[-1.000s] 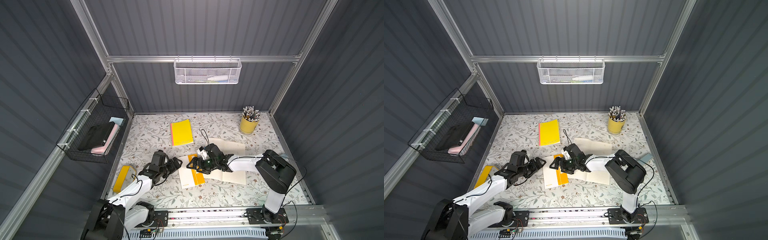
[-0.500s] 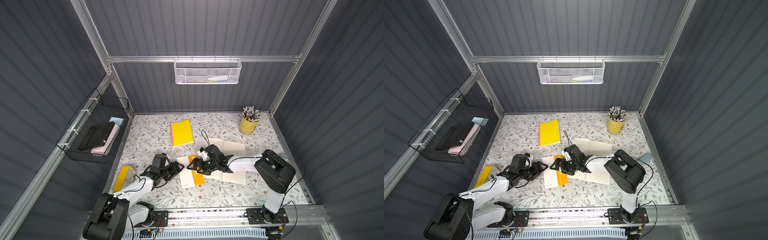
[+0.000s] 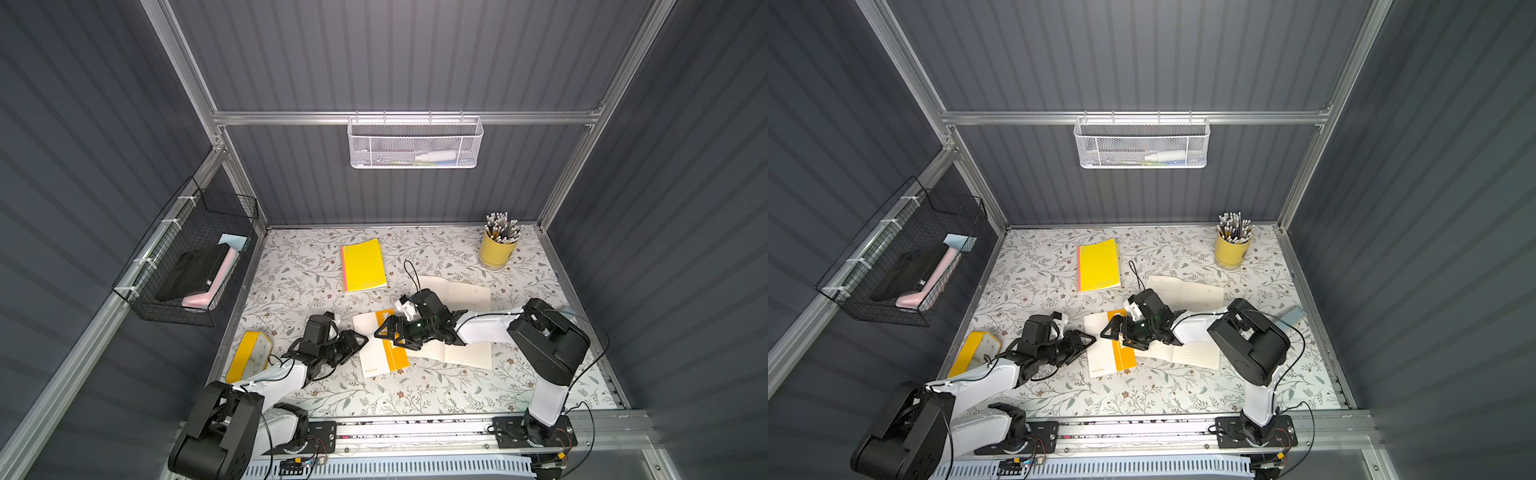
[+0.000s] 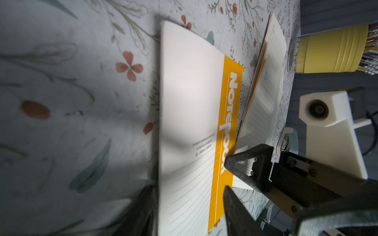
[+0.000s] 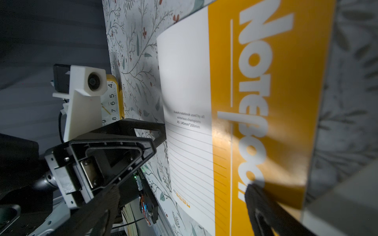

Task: Close the notebook
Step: Pick up the notebook from the center of the board, then place the notebook at the notebook.

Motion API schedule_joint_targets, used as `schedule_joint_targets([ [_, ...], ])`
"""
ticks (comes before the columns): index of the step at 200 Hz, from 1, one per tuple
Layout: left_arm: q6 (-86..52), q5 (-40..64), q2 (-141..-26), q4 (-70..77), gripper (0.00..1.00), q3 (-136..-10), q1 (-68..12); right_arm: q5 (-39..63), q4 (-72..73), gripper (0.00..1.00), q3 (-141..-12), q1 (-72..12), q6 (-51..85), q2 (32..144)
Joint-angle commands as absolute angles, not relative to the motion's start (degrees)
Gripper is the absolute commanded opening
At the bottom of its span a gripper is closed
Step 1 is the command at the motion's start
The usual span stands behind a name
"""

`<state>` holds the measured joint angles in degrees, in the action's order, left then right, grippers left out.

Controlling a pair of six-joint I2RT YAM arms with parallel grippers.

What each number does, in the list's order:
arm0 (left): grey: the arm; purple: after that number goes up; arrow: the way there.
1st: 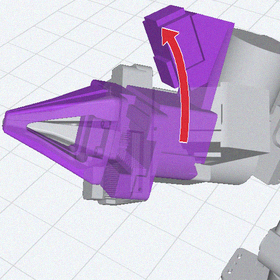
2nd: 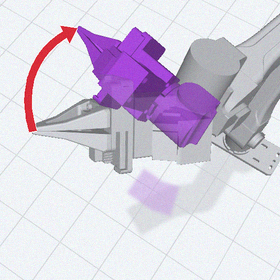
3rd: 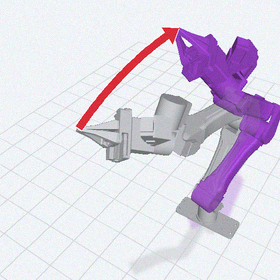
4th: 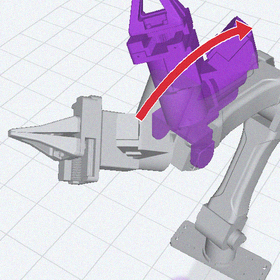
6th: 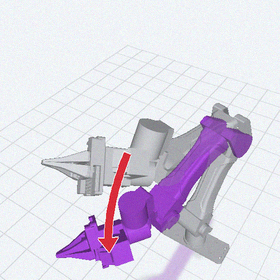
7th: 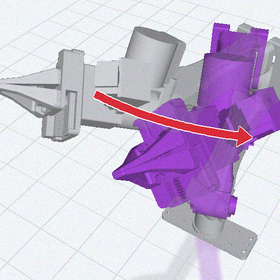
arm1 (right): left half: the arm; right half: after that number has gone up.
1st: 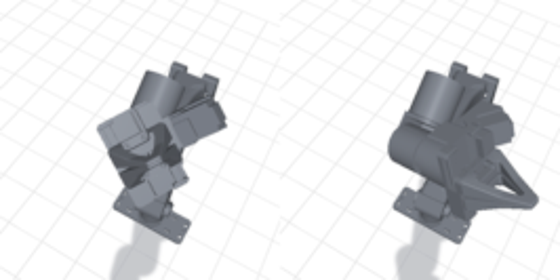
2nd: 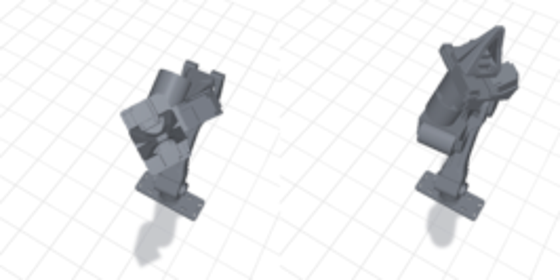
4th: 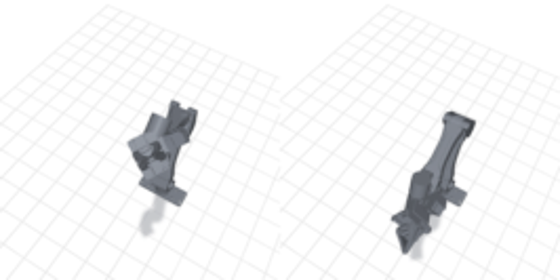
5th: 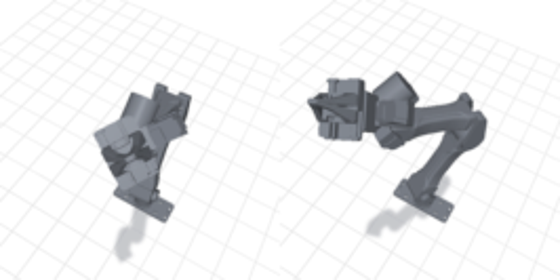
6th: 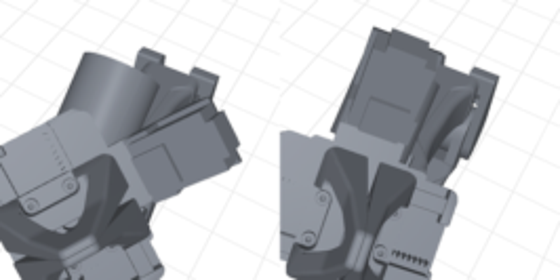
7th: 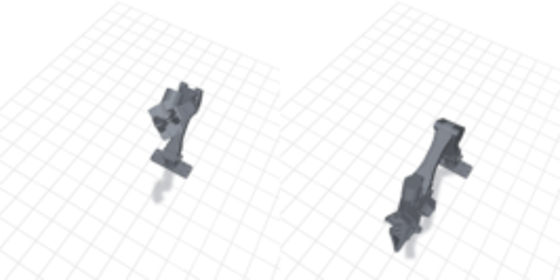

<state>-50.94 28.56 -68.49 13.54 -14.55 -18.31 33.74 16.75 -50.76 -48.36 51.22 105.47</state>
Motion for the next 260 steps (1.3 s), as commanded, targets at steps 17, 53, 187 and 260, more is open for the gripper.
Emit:
schedule_joint_targets([
  [17, -49.1, 30.6, -69.8, 19.2, 0.39, -11.1, -18.0, 34.7, 17.1, 0.99, -50.2, -48.3, 51.4, 107.3],
  [53, -48.3, 33.0, -73.7, 28.2, 0.23, -8.2, -18.0, 35.1, 17.1, 0.99, -50.1, -48.2, 51.2, 107.5],
  [187, -40.6, 33.3, -69.4, 13.9, 0.00, -19.9, -17.9, 34.6, 10.9, 0.99, -57.2, -47.6, 45.4, 102.1],
  [260, -33.2, 35.0, -74.0, -6.1, 0.00, -42.8, -16.4, 34.9, 5.1, 0.99, -59.8, -40.7, 41.8, 94.4],
])
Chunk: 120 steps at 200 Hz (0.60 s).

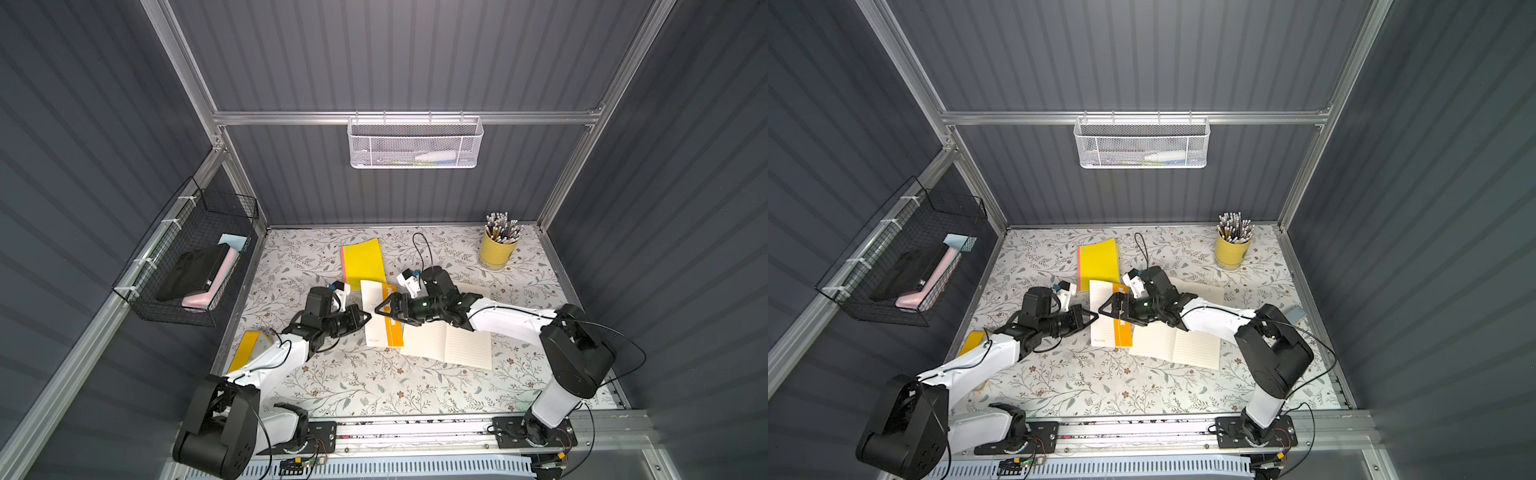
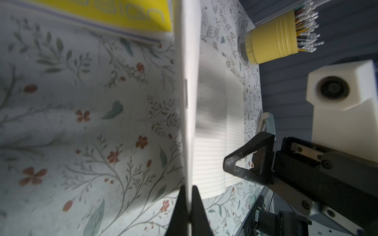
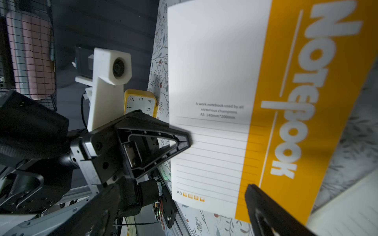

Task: Close the notebook
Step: Place the notebook at the notebook.

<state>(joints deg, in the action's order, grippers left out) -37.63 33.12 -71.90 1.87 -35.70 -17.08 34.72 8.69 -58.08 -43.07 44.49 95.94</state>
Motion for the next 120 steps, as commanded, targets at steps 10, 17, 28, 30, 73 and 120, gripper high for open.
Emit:
schedule_joint_targets([
  [10, -32.5, 36.5, -75.5, -7.1, 0.00, -46.1, -16.2, 35.3, 2.3, 0.99, -61.3, -39.3, 40.0, 94.4],
  [17, -32.0, 37.7, -76.7, -7.7, 0.00, -48.2, -16.0, 35.1, 0.2, 0.99, -62.2, -38.5, 38.7, 94.3],
  [28, -30.8, 39.3, -78.6, -8.9, 0.00, -51.8, -15.7, 34.5, -1.2, 0.99, -62.8, -37.3, 37.8, 93.8],
  [30, -30.6, 39.6, -78.9, -9.1, 0.00, -52.5, -15.6, 34.4, -1.3, 0.99, -62.8, -37.0, 37.8, 93.7],
  [73, -26.4, 45.1, -87.6, -13.9, 0.00, -66.6, -13.8, 32.6, -1.2, 0.99, -59.1, -33.5, 38.7, 89.6],
  [120, -24.5, 48.6, -98.6, -16.4, 0.00, -80.0, -9.1, 32.1, -1.3, 0.99, -57.5, -31.8, 39.5, 87.5],
])
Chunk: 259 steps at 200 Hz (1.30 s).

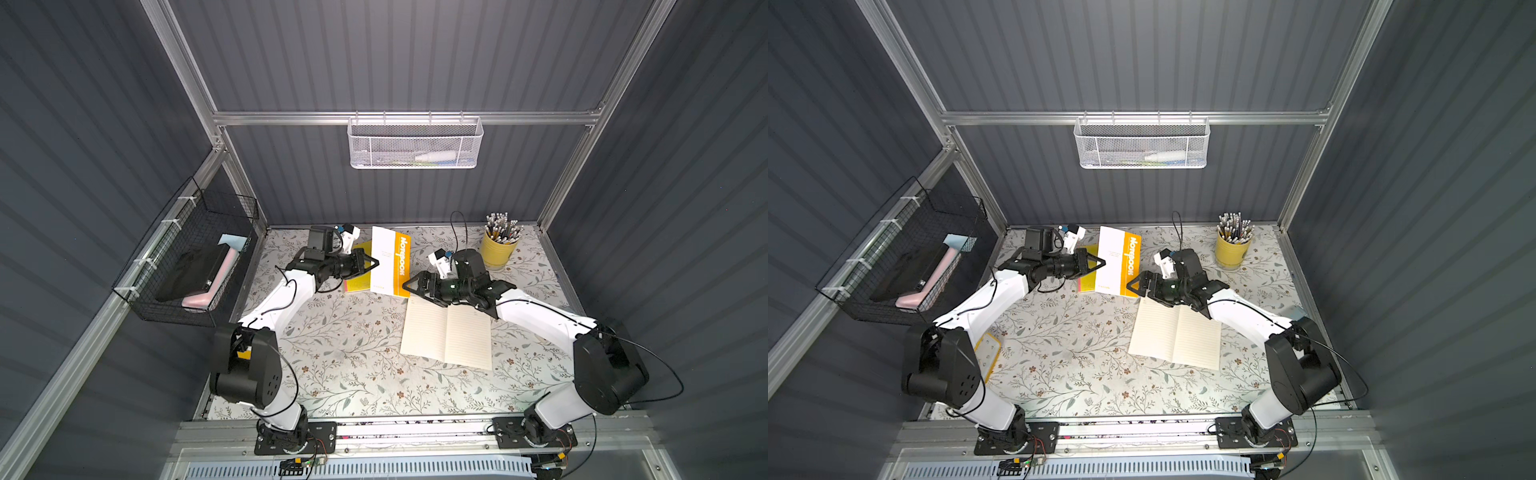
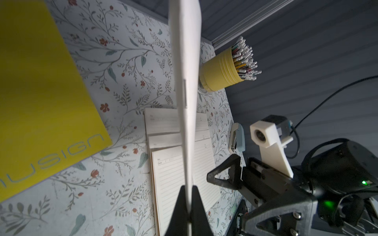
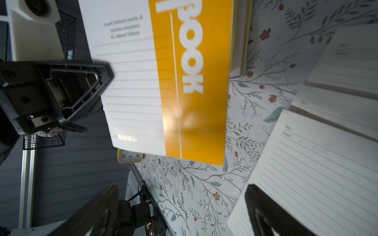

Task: Close the notebook
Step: Place the notebook at the notebook.

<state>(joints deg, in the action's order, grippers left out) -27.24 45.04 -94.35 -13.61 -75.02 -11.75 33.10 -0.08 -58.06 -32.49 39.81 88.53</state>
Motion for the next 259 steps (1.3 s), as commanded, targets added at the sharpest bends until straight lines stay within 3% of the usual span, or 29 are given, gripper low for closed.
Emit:
schedule_joint_targets([
  [1, -24.5, 48.6, -98.8, -16.4, 0.00, -80.2, -8.9, 32.0, -1.3, 0.99, -57.5, -31.8, 39.4, 87.5],
  [85, -22.0, 51.0, -115.6, -17.6, 0.00, -89.5, -0.2, 31.6, -2.6, 0.99, -55.0, -29.4, 39.4, 84.4],
  [259, -27.7, 48.5, -124.0, -7.3, 0.00, -84.8, 1.2, 32.5, -3.0, 0.99, -53.5, -29.1, 39.2, 84.6],
])
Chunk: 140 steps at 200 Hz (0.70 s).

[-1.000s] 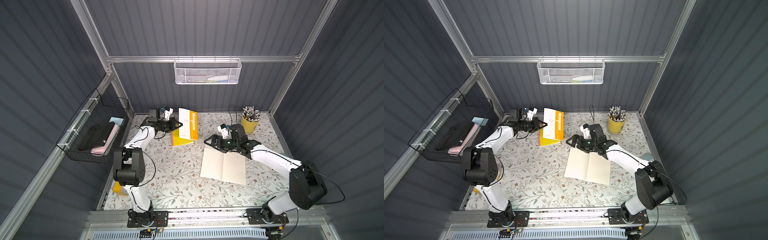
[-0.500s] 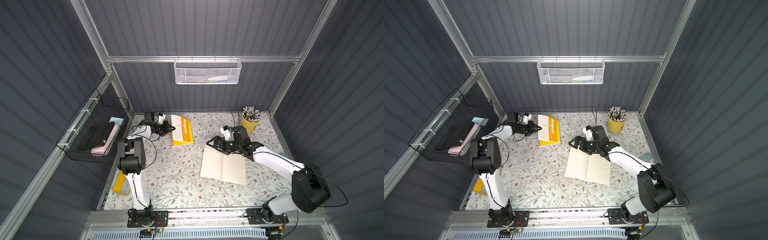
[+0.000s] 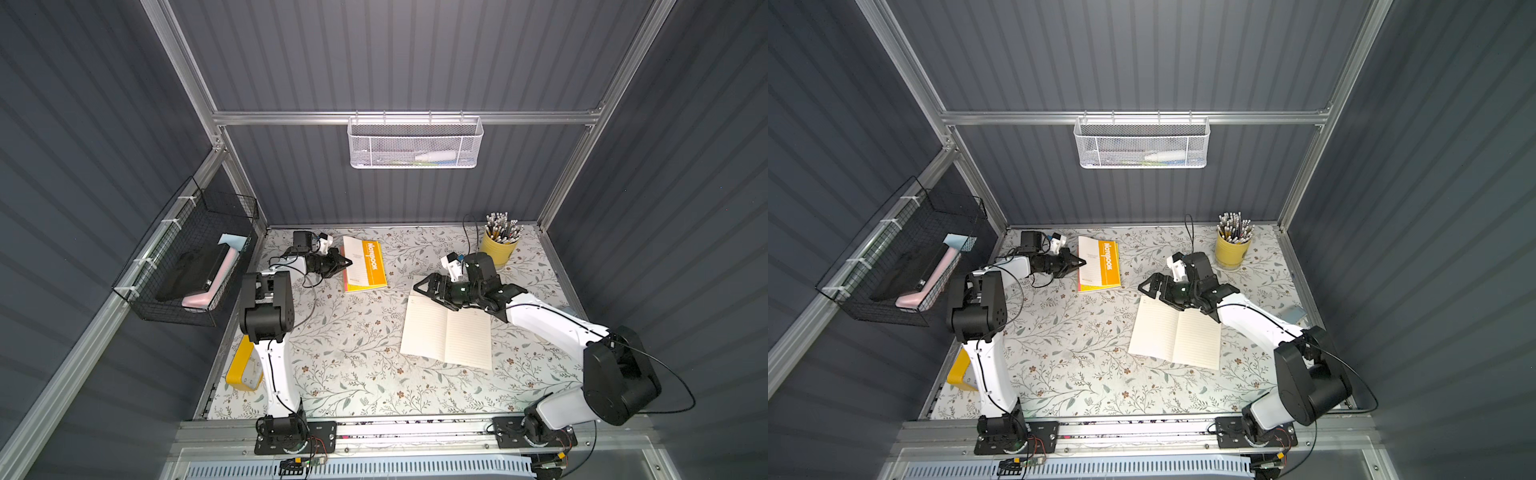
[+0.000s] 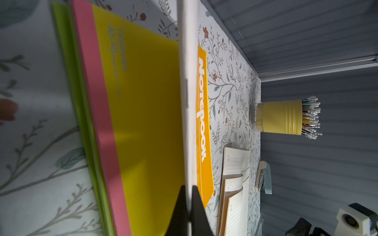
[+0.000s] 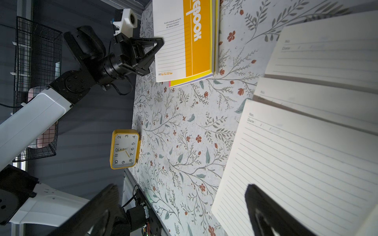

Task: Close the notebook
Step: Place the notebook at the notebook.

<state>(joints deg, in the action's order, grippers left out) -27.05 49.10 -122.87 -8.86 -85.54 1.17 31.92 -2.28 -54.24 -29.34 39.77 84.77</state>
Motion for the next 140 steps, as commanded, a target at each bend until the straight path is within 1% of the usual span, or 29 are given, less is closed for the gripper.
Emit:
schedule_joint_targets([
  [1, -27.7, 48.5, -124.0, -7.3, 0.00, -84.8, 1.2, 32.5, -3.0, 0.99, -53.5, -29.1, 39.2, 84.6],
  [87, -22.2, 48.4, -127.4, -14.8, 0.00, -87.3, 1.2, 33.3, -2.1, 0.99, -53.5, -29.1, 39.7, 85.6],
  [140, -22.2, 46.8, -126.5, -13.9, 0.02, -87.0, 1.2, 33.5, -2.1, 0.99, -53.3, -29.1, 39.6, 85.5],
])
